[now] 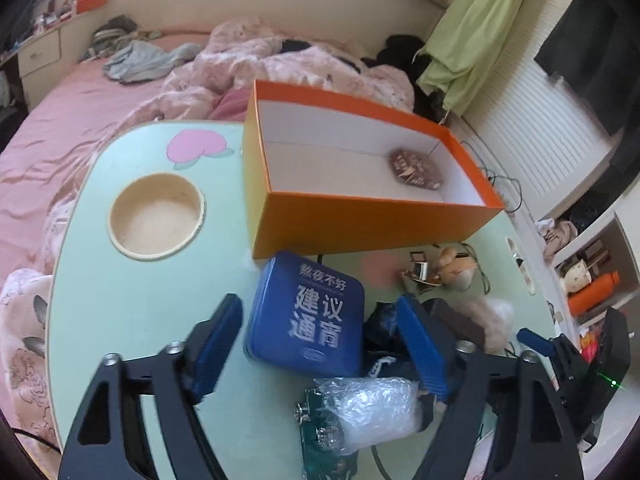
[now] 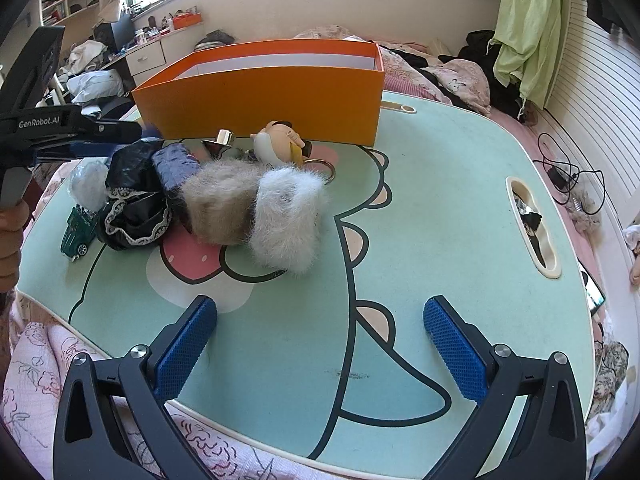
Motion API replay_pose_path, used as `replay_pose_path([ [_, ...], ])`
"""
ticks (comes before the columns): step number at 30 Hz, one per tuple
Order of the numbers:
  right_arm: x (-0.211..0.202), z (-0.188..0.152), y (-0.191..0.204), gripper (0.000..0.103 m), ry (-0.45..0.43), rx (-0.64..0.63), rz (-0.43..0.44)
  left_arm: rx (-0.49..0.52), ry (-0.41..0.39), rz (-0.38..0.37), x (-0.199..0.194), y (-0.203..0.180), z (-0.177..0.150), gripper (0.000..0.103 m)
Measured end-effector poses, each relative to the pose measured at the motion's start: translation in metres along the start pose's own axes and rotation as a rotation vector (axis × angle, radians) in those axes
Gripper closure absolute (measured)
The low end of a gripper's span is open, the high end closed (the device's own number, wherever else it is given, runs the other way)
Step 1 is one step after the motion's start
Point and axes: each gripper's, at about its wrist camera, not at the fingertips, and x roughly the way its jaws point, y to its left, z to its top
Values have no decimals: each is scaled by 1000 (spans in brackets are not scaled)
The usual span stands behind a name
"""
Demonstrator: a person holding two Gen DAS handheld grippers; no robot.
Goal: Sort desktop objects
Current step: 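Carry the blue tin out and set it beside the clear plastic bag, then reach into the box and grasp the brown card box with the right gripper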
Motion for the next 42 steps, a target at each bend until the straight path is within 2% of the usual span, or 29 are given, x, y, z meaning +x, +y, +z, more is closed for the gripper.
replay_pose_path([
  [2, 0, 0, 0, 0, 0, 1, 1, 12, -20, 31, -9, 2, -3, 13],
  [5, 0, 0, 0, 0, 0, 0, 0, 39, -40, 104, -23, 8, -14, 12],
  [8, 0, 0, 0, 0, 0, 0, 0, 85, -57, 142, -39, 11, -32, 12],
  [12, 0, -1, 0, 0, 0, 0, 0, 178, -23, 160, -52, 4, -60, 12],
  [16, 0, -1, 0, 0, 0, 0, 0, 232, 8, 101, -60, -6, -87, 12],
  [19, 0, -1, -1, 0, 0, 0, 0, 253, 21, 50, -51, -20, -106, 9],
  [21, 0, -1, -1, 0, 0, 0, 0, 289, 29, 72, -39, -32, -114, 9],
  [24, 0, -1, -1, 0, -1, 0, 0, 346, -18, 156, -27, -48, -119, 4],
  [25, 0, -1, -1, 0, 0, 0, 0, 342, -30, 156, -24, -50, -118, 0],
  [31, 0, -1, -2, 0, 2, 0, -4, 298, -165, 183, -23, -47, -127, 0],
  [37, -2, 10, 3, 1, 29, -27, 20, 300, -195, 172, -22, -45, -126, 0],
  [40, -21, 37, 8, 5, -33, -54, 42, 300, -200, 169, -22, -45, -126, 0],
  [42, -41, 66, 12, 8, -93, -66, 53, 301, -203, 167, -22, -45, -126, 0],
])
